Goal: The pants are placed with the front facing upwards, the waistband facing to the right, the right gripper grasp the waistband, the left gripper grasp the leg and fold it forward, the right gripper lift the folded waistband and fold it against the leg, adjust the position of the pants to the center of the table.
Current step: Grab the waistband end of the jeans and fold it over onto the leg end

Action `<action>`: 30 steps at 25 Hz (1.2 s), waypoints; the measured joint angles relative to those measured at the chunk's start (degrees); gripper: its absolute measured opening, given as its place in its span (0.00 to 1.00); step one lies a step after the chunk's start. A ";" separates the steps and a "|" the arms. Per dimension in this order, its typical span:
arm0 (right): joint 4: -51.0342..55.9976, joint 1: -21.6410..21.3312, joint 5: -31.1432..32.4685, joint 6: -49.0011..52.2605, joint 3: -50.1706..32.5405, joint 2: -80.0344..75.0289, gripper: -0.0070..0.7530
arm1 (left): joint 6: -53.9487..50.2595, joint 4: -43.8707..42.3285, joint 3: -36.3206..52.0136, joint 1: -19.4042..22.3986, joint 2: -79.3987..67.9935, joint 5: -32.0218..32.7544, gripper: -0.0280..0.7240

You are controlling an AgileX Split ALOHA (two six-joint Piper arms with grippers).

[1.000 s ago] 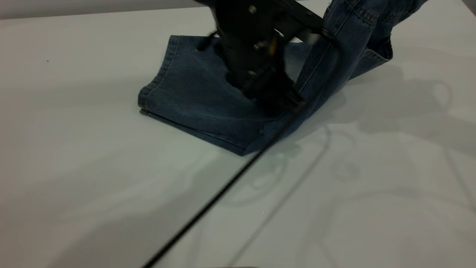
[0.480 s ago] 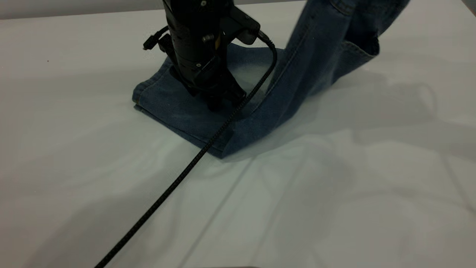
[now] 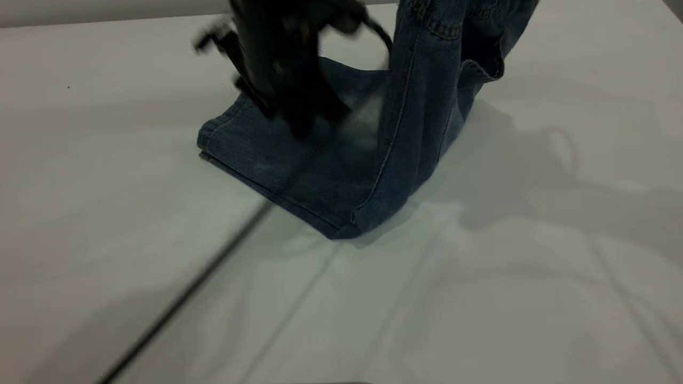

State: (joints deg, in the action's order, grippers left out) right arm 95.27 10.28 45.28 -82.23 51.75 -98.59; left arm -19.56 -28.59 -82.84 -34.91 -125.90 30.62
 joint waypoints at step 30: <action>-0.23 21.48 -18.22 -5.35 23.45 -23.41 0.06 | -0.03 -0.90 0.05 10.78 40.33 8.65 0.51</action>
State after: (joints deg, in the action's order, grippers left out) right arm 95.04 31.76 27.06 -87.57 75.20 -122.00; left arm -19.59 -29.49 -82.79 -24.13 -85.57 39.27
